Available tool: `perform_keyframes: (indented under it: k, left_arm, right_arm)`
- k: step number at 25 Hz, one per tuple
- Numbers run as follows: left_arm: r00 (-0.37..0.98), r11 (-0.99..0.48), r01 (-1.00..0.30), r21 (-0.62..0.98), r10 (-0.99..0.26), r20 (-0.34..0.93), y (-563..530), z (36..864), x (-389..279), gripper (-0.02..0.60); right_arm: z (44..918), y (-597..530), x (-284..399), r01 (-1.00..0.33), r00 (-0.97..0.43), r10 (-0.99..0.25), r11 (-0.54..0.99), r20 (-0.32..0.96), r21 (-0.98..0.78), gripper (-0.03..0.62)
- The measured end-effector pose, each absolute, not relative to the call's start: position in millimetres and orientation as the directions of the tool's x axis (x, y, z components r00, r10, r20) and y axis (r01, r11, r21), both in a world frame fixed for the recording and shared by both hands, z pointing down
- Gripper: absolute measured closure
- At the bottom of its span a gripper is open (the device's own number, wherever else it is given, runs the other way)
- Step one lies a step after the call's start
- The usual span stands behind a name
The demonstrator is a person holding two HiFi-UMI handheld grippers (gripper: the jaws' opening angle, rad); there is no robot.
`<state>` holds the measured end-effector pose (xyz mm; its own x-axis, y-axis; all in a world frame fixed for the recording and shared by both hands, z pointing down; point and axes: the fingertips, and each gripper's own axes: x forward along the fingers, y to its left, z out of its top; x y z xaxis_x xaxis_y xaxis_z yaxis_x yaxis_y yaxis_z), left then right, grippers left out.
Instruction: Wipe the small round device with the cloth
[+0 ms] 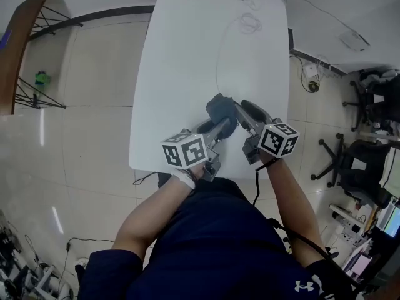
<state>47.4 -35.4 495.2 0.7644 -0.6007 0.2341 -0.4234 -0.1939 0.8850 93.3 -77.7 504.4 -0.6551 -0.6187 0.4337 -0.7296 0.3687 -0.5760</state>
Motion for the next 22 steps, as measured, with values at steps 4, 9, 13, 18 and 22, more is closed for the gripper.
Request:
perform_keyframes:
  k: [4,9,13,18,22]
  left_arm:
    - [0.761,-0.227,-0.452,0.863,-0.603,0.24,-35,507,42,0.489]
    - [0.718,-0.127,-0.542,0.831,-0.584,0.379,-28,546,30,0.489]
    - [0.68,-0.068,-0.629,0.775,-0.53,0.506,-26,579,27,0.489]
    - [0.641,0.064,-0.627,0.776,-0.525,0.561,-29,590,15,0.488]
    - [0.689,0.029,-0.447,0.894,-0.626,0.365,-30,528,23,0.489]
  right_arm:
    - [505,-78,94,-0.728,-0.656,-0.62,0.367,0.431,-0.579,0.419]
    - [504,-77,94,-0.731,-0.651,-0.623,0.363,0.433,-0.578,0.419]
    - [505,-78,94,-0.733,-0.648,-0.625,0.358,0.435,-0.578,0.419]
    - [505,-78,95,-0.736,-0.644,-0.628,0.352,0.437,-0.578,0.419]
    - [503,-78,95,-0.737,-0.642,-0.631,0.35,0.436,-0.579,0.419]
